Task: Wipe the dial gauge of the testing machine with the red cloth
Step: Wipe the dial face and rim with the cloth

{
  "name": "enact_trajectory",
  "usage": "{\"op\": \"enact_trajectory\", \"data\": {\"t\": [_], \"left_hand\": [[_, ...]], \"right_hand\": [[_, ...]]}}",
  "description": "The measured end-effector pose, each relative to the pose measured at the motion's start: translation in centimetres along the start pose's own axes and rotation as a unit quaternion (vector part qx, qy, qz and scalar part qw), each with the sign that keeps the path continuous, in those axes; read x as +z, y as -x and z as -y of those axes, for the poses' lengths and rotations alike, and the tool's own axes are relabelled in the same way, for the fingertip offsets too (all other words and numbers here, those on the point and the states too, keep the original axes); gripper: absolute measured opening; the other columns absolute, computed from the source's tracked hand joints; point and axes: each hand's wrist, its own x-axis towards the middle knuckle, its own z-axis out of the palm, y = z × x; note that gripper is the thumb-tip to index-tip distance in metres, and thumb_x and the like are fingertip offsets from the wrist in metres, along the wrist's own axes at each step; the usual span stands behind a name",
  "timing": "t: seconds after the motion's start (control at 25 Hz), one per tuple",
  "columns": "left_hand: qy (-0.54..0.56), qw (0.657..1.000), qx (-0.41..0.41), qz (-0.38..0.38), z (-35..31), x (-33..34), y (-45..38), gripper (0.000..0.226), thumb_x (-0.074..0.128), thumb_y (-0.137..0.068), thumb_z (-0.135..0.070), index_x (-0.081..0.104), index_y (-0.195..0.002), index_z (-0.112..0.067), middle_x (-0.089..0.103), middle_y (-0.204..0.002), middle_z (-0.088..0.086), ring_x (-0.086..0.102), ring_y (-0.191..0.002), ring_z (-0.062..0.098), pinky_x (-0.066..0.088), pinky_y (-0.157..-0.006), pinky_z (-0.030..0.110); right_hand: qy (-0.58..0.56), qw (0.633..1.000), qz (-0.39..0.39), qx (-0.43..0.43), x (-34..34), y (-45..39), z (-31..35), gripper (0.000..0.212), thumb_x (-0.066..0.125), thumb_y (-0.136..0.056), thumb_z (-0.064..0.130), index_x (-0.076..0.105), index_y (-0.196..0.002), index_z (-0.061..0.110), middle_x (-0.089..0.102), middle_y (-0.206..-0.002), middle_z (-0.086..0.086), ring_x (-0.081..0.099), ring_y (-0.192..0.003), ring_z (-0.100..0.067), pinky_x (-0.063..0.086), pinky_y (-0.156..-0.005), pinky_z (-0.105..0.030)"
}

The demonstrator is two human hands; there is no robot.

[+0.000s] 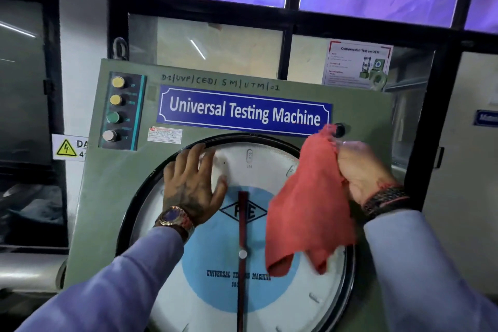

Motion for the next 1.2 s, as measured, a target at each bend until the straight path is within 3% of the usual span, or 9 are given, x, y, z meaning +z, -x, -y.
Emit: {"op": "enact_trajectory", "data": {"t": [0.08,0.2,0.32,0.52,0.68,0.84,0.96,1.12,1.2], "left_hand": [[0.013,1.0,-0.005,-0.01,0.9,-1.0,-0.2,0.074,0.038,-0.09,-0.056,0.061,-0.145,-0.013,0.057,-0.15,0.016,0.056,-0.13,0.044,0.044,-0.102,0.056],[0.014,1.0,-0.001,-0.02,2.0,-1.7,0.2,0.069,0.039,-0.09,-0.053,0.063,-0.141,-0.013,0.058,-0.144,0.016,0.056,-0.124,0.042,0.044,-0.1,0.054],[0.0,0.999,0.009,-0.031,3.3,-1.8,1.3,0.065,0.042,-0.092,-0.051,0.063,-0.14,-0.013,0.058,-0.143,0.016,0.056,-0.123,0.042,0.044,-0.098,0.054],[-0.039,0.996,0.0,-0.078,6.4,-1.2,2.3,0.058,0.051,-0.092,-0.049,0.062,-0.136,-0.012,0.06,-0.133,0.013,0.058,-0.112,0.041,0.042,-0.089,0.051],[-0.051,0.995,-0.02,-0.088,6.4,-0.6,1.7,0.06,0.05,-0.093,-0.05,0.062,-0.137,-0.011,0.06,-0.132,0.015,0.058,-0.111,0.043,0.042,-0.089,0.052],[-0.059,0.995,-0.021,-0.076,4.9,0.0,1.7,0.071,0.049,-0.095,-0.052,0.053,-0.156,-0.014,0.051,-0.155,0.018,0.052,-0.132,0.048,0.043,-0.102,0.061],[-0.082,0.996,-0.034,-0.025,4.0,0.6,2.6,0.083,0.048,-0.096,-0.056,0.034,-0.171,-0.023,0.023,-0.179,0.016,0.028,-0.16,0.051,0.028,-0.122,0.072],[-0.08,0.993,-0.083,0.013,5.2,1.0,5.1,0.095,0.037,-0.096,-0.069,0.019,-0.174,-0.019,0.01,-0.183,0.013,0.016,-0.166,0.049,0.022,-0.128,0.071],[-0.073,0.991,-0.113,0.024,6.0,1.0,6.4,0.093,0.035,-0.098,-0.066,0.02,-0.174,-0.014,0.016,-0.182,0.011,0.025,-0.164,0.048,0.026,-0.128,0.068]], "right_hand": [[0.177,0.974,-0.135,-0.035,0.2,0.4,0.3,0.039,0.067,-0.106,0.031,0.078,-0.078,0.006,0.074,-0.065,0.003,0.066,-0.055,-0.008,0.046,-0.049,-0.018],[0.217,0.935,-0.255,-0.116,4.1,0.7,-0.6,0.028,0.059,-0.107,0.026,0.076,-0.106,0.004,0.08,-0.102,-0.021,0.074,-0.09,-0.034,0.054,-0.077,-0.036],[0.289,0.917,-0.213,-0.175,9.9,0.9,-3.6,0.025,0.055,-0.109,0.021,0.073,-0.117,0.006,0.073,-0.12,-0.024,0.067,-0.112,-0.043,0.05,-0.093,-0.044],[0.487,0.805,-0.211,-0.265,12.3,1.1,-10.5,0.042,0.071,-0.096,0.048,0.072,-0.135,0.032,0.053,-0.155,-0.017,0.049,-0.137,-0.042,0.031,-0.111,-0.055],[0.533,0.739,-0.23,-0.344,11.0,-0.3,-11.6,0.051,0.071,-0.097,0.025,0.065,-0.147,0.027,0.065,-0.134,-0.018,0.06,-0.12,-0.04,0.037,-0.106,-0.055],[0.544,0.727,-0.189,-0.375,12.1,0.0,-10.4,0.055,0.055,-0.097,0.006,0.063,-0.151,0.016,0.066,-0.115,-0.019,0.062,-0.106,-0.04,0.044,-0.092,-0.051],[0.551,0.721,-0.145,-0.396,11.6,-0.5,-9.7,0.054,0.054,-0.097,0.006,0.065,-0.149,0.014,0.066,-0.108,-0.02,0.063,-0.1,-0.041,0.047,-0.084,-0.049],[0.498,0.776,-0.138,-0.36,12.8,-0.4,-8.9,0.05,0.059,-0.1,0.005,0.062,-0.15,0.009,0.063,-0.113,-0.021,0.061,-0.106,-0.043,0.043,-0.088,-0.05],[0.496,0.762,-0.066,-0.411,16.3,0.5,-9.0,0.052,0.053,-0.103,0.01,0.056,-0.155,0.011,0.061,-0.12,-0.016,0.059,-0.113,-0.041,0.044,-0.094,-0.051]]}}
